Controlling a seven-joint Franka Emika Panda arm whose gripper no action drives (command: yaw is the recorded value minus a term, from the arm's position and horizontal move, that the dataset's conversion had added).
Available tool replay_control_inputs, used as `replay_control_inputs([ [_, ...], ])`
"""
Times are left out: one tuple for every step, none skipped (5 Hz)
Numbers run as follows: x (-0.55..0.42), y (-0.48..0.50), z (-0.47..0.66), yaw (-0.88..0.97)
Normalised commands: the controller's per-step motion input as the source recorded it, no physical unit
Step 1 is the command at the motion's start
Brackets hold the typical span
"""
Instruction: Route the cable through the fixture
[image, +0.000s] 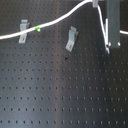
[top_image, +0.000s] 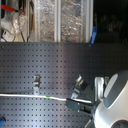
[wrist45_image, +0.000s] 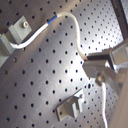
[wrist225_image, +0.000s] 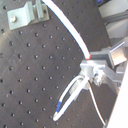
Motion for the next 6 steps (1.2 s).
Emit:
replay_control_inputs([
  [0.0, 0.096, 0.04, 0.0],
  [-0.2, 0.002, 0.25, 0.21],
  [-0.321, 0.014, 0.35, 0.13],
  [-0.272, -0.057, 0.35, -0.06],
  [-0.466, 0.018, 0.25, 0.26],
  [-0.461, 0.058, 0.16, 0.0],
])
